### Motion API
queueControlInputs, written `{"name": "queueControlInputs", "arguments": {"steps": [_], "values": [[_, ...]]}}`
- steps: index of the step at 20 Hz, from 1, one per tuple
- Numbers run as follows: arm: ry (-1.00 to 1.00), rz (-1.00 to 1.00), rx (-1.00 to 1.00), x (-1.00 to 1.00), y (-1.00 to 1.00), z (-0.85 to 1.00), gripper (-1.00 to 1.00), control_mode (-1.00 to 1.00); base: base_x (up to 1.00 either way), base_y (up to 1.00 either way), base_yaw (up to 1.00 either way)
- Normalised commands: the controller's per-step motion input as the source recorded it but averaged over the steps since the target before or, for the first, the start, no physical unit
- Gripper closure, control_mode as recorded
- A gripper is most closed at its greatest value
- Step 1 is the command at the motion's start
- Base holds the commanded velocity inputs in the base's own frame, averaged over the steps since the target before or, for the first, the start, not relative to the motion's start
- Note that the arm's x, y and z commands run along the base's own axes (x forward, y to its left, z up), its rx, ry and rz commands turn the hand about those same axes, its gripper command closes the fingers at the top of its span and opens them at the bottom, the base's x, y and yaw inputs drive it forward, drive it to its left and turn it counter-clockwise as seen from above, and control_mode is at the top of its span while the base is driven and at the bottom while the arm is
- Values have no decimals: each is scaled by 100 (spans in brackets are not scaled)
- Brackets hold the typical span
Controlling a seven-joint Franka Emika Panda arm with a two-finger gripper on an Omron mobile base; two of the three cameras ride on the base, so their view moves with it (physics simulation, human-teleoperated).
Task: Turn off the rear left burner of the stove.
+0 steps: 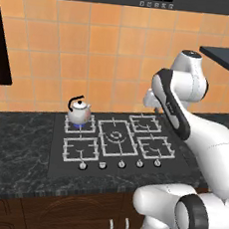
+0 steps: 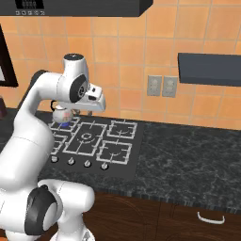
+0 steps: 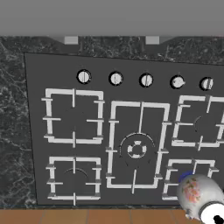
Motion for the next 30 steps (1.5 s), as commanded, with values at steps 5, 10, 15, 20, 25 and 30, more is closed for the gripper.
{"name": "queueControlInputs", "arguments": {"steps": [5, 10, 15, 20, 25, 30], "values": [[9, 14, -21, -25, 43, -34, -100, -100, 0, 0, 0], [21, 34, -36, -17, 100, -96, -100, -100, 0, 0, 0], [16, 34, -25, -9, 100, -100, -100, -100, 0, 0, 0], [14, 26, -10, 19, 98, -99, -100, -100, 0, 0, 0], [3, 17, 0, 62, 56, -71, -100, -100, 0, 0, 0], [6, 7, 0, 17, 4, -29, -100, -100, 0, 0, 0]]}}
